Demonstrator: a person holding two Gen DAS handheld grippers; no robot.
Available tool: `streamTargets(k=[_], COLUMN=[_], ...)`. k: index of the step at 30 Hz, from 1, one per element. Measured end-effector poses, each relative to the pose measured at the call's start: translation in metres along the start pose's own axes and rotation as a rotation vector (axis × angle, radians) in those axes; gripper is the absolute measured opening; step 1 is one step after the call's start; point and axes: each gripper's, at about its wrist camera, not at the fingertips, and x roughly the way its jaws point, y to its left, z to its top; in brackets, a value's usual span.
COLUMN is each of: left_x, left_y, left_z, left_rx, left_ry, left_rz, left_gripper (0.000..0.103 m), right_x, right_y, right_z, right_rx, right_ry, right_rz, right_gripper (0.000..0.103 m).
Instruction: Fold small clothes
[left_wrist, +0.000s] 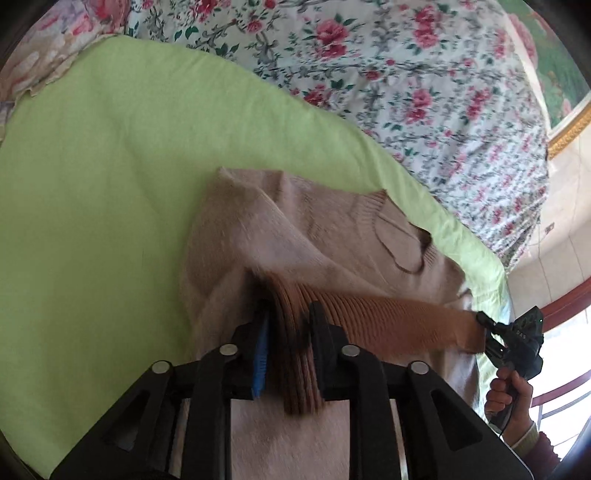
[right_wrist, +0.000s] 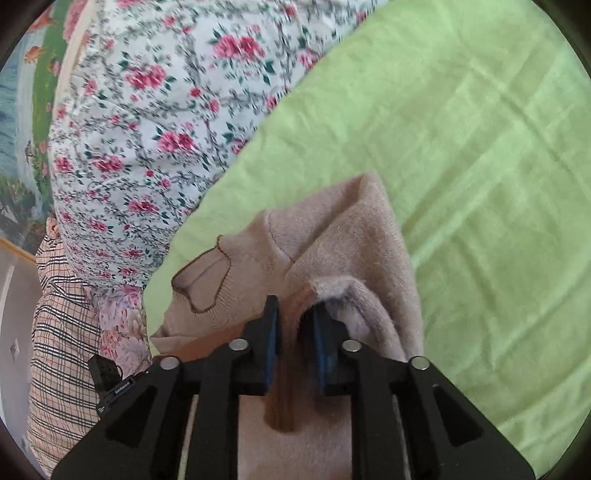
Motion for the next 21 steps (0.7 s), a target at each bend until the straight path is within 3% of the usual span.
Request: streamTargets(k=[4,8,11,16,19,21], left_x=[-0.01,0.012,0.039,0.06,0.061,0.061], left_y=[-0.029,-0.07,-0.09,-0.09,-0.083,-0.073], left_z=[-0.043,-0.088,-0.094,-0.056,-0.027,-0.004], left_rx=[0.053,0.138,0.195,0.243,0.256,0.237], left_ry=[0.056,0.175,0.215,0.235,0.202,0.17], left_rz=[-0.056,-0.127,-0.107,-0.104,-0.072,-0.018], left_gripper=[0.022,0.022,0.022,0.018,0.017,0.017], right_x=[-0.024,0.013,0.044,0.079,0.083,0.076], right_y=[0.017,0.057,0.08,0.083,0.069,0.058], right_z=[-0.039,-0.093,-0.108,-0.072,-0.032,-0.005], right_rx=[-0.077,-0.298,-0.447,-0.55,-0.509,-0.443], right_ry=[-0.009,0.21,0.308,0.316,0.241,0.17], right_rz=[0.018,0.048,0.021,-0.102,-0.204,-0.217], right_gripper=[0.025,0.025,0.025,0.025,0.025,0.025])
